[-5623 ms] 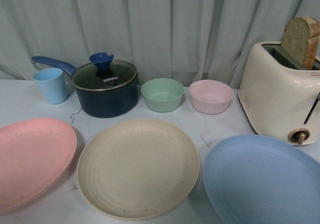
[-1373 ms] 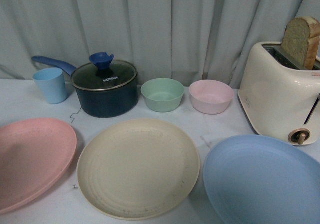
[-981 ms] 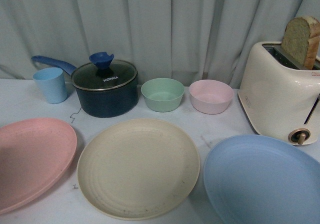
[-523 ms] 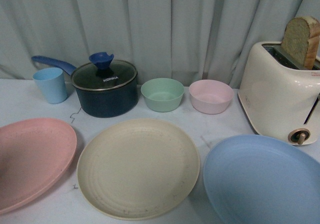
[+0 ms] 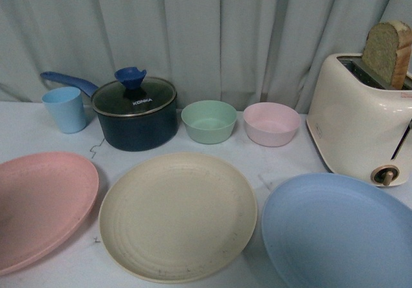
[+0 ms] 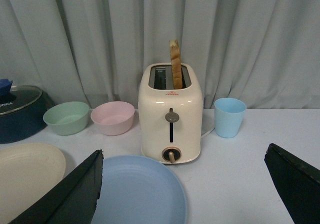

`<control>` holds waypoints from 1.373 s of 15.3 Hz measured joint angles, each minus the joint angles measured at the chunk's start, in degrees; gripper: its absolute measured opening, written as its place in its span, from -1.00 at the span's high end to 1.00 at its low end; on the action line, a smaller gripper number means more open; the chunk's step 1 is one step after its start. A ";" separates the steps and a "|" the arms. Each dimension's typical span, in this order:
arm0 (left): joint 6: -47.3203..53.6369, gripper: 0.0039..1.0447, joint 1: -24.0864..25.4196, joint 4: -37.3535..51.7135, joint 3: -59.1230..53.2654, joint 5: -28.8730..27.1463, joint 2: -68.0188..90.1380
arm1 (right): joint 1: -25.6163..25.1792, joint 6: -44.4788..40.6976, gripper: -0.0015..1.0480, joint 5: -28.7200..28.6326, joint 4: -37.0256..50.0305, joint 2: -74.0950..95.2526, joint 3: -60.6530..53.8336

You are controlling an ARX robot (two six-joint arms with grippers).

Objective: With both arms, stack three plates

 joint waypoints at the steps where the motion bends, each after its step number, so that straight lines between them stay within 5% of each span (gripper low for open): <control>1: -0.07 0.49 -0.09 0.11 0.04 -0.04 0.00 | 0.00 0.00 -0.87 0.00 0.00 0.00 0.00; 4: -1.27 0.90 0.35 -0.81 0.46 1.97 -1.11 | 0.00 0.00 -0.87 0.00 0.00 0.00 0.00; 8: 0.33 0.94 1.62 -5.73 0.81 2.67 -6.25 | 0.00 0.00 -0.87 0.00 0.00 0.00 0.00; 13: 0.15 0.95 5.03 -12.17 0.81 10.43 -23.98 | 0.00 0.00 -0.87 0.00 0.00 0.00 0.00; 21: -19.12 0.95 -23.82 -7.15 -5.22 10.43 -32.89 | 0.00 0.00 -0.87 0.00 0.00 0.00 0.00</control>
